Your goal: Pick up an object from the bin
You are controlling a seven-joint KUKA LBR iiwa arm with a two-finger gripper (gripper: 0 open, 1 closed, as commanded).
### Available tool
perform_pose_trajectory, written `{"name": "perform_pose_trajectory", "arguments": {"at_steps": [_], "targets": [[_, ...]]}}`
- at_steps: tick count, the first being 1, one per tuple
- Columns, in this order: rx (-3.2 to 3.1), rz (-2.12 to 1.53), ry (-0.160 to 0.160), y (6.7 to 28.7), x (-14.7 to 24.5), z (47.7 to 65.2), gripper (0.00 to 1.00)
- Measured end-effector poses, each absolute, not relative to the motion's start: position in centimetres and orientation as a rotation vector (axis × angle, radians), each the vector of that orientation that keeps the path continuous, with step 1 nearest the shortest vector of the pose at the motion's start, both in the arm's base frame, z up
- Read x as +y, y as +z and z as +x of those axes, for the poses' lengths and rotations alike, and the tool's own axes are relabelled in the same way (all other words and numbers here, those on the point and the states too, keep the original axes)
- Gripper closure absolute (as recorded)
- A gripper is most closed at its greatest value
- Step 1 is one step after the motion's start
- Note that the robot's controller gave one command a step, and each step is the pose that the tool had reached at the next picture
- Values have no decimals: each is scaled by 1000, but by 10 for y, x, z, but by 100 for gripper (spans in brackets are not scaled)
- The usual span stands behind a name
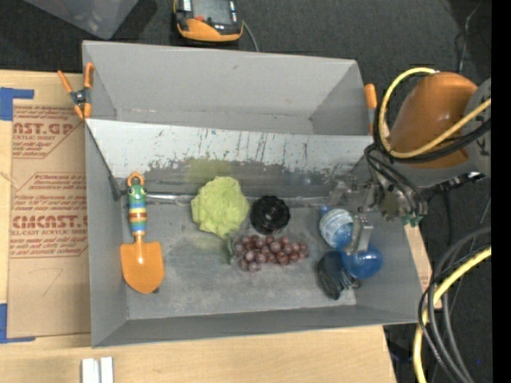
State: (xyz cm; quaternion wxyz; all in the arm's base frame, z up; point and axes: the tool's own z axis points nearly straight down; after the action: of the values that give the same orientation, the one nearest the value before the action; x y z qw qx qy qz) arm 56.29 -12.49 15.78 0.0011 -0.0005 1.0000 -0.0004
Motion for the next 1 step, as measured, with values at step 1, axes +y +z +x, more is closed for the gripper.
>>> {"name": "perform_pose_trajectory", "arguments": {"at_steps": [1], "targets": [[3139,-2,-1,158,-125,563,0]]}}
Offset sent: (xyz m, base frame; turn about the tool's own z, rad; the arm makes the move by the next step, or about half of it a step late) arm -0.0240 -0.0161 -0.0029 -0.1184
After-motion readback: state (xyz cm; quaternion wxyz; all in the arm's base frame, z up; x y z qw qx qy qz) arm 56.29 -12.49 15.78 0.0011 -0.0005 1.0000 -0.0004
